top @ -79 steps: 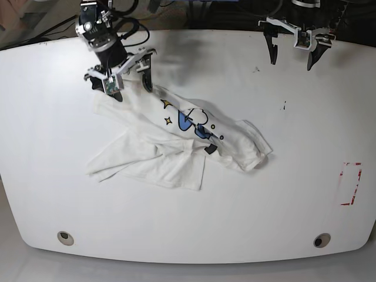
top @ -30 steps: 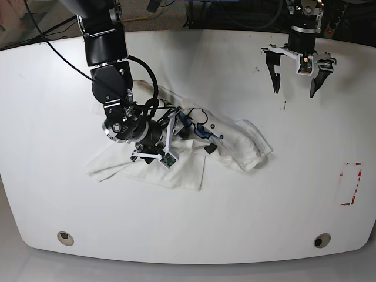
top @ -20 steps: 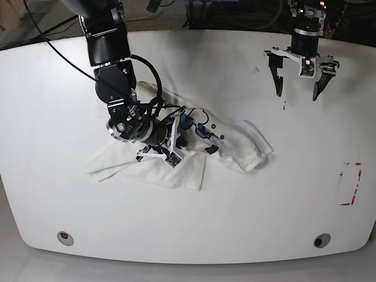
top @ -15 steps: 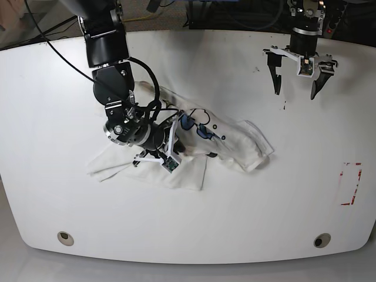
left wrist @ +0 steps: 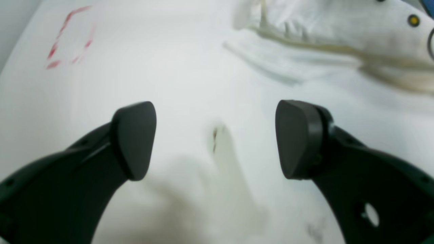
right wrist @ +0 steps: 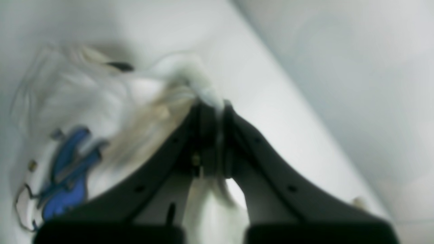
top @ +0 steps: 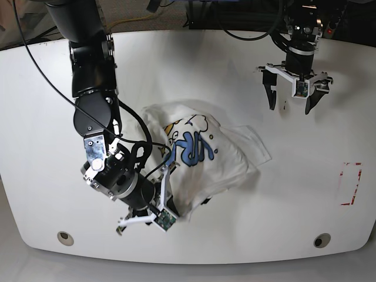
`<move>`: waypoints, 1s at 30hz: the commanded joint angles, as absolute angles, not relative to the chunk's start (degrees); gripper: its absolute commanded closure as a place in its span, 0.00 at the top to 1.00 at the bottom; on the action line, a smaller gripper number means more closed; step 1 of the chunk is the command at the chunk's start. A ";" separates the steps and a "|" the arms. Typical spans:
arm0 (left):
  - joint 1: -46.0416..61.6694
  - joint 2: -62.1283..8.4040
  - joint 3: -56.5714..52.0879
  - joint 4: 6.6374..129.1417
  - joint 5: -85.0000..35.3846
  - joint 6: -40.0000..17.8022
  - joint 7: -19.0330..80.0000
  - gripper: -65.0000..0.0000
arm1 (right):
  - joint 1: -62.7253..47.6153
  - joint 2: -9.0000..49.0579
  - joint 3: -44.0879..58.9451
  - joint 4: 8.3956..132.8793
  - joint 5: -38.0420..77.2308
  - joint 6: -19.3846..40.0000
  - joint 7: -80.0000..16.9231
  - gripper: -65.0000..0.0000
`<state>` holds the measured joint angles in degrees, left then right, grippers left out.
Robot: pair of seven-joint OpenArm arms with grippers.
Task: Fold the T-shirt properly
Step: 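Lift the pinched shirt with the right gripper, pulling it away, then lower the left gripper and grasp the hanging shirt edge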
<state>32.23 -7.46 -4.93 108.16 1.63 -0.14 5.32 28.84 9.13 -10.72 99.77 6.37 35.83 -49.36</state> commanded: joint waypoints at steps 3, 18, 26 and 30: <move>31.25 -6.37 -5.14 109.32 1.89 0.31 4.70 0.79 | 36.26 11.47 -10.59 104.92 7.25 35.47 -49.10 0.00; 22.55 -6.20 0.48 108.97 1.98 0.31 4.88 0.79 | 57.98 14.29 -10.59 112.75 7.25 39.52 -55.96 0.00; 17.54 -6.11 6.90 107.56 2.07 0.31 6.02 0.79 | 69.14 14.46 -10.77 112.57 7.08 39.52 -56.75 0.00; 13.49 -5.41 7.52 106.59 2.07 0.31 8.22 0.79 | 73.19 14.29 -10.86 111.87 7.25 39.52 -58.86 0.00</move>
<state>15.27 -5.69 7.66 105.71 1.85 -0.01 9.85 70.28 14.26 -11.25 111.74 7.70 40.21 -59.40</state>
